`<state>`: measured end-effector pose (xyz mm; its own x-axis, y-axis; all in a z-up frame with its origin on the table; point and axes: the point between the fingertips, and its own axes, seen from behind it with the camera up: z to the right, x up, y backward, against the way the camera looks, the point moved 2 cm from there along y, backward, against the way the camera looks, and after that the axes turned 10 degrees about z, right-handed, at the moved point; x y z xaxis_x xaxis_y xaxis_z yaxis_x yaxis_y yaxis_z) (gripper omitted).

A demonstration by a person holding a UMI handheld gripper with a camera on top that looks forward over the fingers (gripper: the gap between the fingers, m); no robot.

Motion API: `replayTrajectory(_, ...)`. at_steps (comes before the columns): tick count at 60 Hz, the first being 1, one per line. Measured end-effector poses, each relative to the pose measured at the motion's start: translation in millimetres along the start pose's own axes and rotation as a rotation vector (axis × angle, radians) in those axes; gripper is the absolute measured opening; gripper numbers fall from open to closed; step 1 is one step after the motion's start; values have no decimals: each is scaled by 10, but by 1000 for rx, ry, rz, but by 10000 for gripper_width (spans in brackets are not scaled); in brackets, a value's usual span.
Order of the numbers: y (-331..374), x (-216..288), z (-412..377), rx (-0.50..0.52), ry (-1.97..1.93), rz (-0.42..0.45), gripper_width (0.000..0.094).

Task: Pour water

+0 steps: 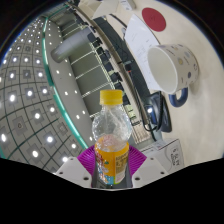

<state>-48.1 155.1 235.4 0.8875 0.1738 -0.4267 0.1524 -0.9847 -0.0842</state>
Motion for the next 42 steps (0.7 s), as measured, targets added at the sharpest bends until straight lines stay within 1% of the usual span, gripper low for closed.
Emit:
replayTrajectory(3, 40, 214, 33, -13, -84, 29, 401)
replayTrajectory(4, -104, 245, 131, -17, -107, 38, 400)
replayTrajectory(6, -135, 325, 179, -16, -159, 47, 400)
replayTrajectory(8, -150, 411, 233, -23, -201, 59, 399)
replayTrajectory(9, -29, 468, 209, -34, -216, 66, 399)
replayTrajectory(10, -50, 444, 275, -38, -228, 67, 400)
replayTrajectory(14, -184, 532, 405, -60, -230, 65, 400)
replayTrajectory(26, -182, 439, 431, -103, -199, 17, 401)
replayTrajectory(34, -163, 358, 320, -140, 73, -47, 401)
replayTrajectory(39, -149, 371, 78, -124, 316, -80, 402)
replayTrajectory(40, -42, 354, -13, -113, 364, -82, 401)
replayTrajectory(42, -133, 425, -100, -98, 477, -83, 402)
